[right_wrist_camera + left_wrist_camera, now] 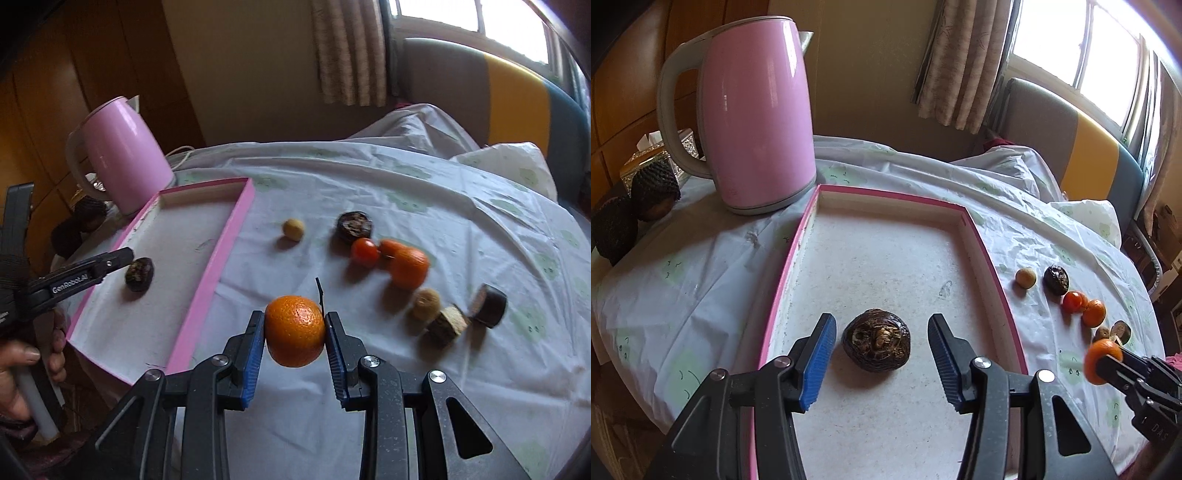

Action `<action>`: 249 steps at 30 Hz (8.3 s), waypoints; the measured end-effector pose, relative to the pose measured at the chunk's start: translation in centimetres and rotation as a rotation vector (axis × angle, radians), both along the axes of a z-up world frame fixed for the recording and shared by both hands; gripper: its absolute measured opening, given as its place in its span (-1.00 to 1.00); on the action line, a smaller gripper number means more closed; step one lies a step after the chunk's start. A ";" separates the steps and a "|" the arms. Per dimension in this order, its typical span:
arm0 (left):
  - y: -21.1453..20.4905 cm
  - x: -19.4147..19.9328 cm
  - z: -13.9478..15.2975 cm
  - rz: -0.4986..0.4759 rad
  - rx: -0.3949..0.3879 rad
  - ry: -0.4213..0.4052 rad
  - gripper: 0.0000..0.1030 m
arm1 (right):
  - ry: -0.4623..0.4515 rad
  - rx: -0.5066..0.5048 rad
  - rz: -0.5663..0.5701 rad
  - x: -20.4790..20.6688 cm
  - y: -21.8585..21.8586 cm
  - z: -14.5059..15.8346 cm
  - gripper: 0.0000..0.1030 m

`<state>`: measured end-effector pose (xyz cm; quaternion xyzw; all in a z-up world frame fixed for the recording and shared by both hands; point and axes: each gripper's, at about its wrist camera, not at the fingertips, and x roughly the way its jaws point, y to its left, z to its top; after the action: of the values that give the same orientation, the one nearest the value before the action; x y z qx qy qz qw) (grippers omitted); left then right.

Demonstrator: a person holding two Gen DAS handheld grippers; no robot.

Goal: Organize fruits
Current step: 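Carry the dark fruit into the pink tray with left while right grasps a mandarin, then carry the mandarin into the tray with the right gripper and release it, then move the left gripper to the small tan round fruit and grasp it, then carry the tan fruit into the tray with left while right grasps a yam chunk, then carry the cut yam chunk into the tray with the right gripper and release, then withdraw the right gripper and move the left gripper toward the red tomato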

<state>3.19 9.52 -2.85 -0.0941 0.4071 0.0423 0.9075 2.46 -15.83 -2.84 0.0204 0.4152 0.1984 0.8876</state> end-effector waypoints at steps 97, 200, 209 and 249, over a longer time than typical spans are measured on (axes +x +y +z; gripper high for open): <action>-16.8 12.6 -2.9 -0.300 0.082 0.149 -0.15 | -0.019 -0.029 -0.446 0.6 -11.9 -2.6 0.06; -2.6 0.3 0.2 -0.057 0.041 0.019 -0.25 | 0.013 -0.054 -0.198 -0.1 -5.8 -3.9 -0.25; -1.4 -0.3 0.0 -0.029 0.022 0.014 -0.25 | -0.008 0.025 -0.021 -0.8 -0.6 -1.9 -0.25; 0.1 -2.1 0.0 0.011 0.036 -0.005 -0.15 | -0.171 -0.030 -0.014 -2.0 5.9 0.0 0.99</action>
<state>1.08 9.59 -2.80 -0.0802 0.4035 0.0544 0.9099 0.48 -9.92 -2.85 -0.0070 0.3409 0.1868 0.9213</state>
